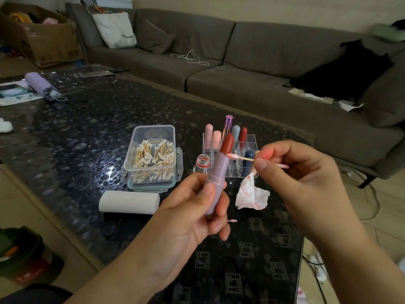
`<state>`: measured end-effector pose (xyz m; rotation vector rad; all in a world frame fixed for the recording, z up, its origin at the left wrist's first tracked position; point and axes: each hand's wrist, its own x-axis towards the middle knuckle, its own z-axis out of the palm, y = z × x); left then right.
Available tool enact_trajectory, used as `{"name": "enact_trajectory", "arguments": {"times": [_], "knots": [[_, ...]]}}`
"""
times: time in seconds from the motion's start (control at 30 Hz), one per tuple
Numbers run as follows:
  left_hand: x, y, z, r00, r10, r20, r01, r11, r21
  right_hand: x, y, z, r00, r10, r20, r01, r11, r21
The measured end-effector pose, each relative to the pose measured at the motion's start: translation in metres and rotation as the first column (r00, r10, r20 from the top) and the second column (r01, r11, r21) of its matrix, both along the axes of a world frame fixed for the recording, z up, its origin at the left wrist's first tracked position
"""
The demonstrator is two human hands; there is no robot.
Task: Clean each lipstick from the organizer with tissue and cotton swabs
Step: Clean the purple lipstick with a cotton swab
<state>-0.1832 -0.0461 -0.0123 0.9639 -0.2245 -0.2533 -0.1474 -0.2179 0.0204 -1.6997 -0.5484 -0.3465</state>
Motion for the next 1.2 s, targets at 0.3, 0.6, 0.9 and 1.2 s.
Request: {"name": "enact_trajectory", "arguments": {"times": [0.3, 0.6, 0.9, 1.2], "knots": [[0.0019, -0.0007, -0.0004, 0.999, 0.010, -0.034, -0.010, 1.000, -0.012, 0.0011, -0.0018, 0.0005, 1.000, -0.013, 0.002, 0.013, 1.000, -0.010], [0.0023, -0.0030, -0.0022, 0.999, 0.000, -0.044, -0.002, 0.999, -0.032, 0.0004, 0.0001, -0.0004, 1.000, 0.014, 0.006, -0.014, 1.000, -0.002], [0.0038, 0.0000, -0.0021, 0.995, -0.066, -0.073, 0.057, 0.992, -0.114, 0.0027, -0.0034, -0.0005, 1.000, 0.000, -0.003, 0.000, 1.000, -0.002], [0.0032, 0.0011, -0.0019, 0.989, -0.104, -0.103, 0.084, 0.980, -0.183, -0.0009, 0.0015, -0.0006, 0.999, 0.040, -0.018, -0.041, 0.999, -0.036]]}}
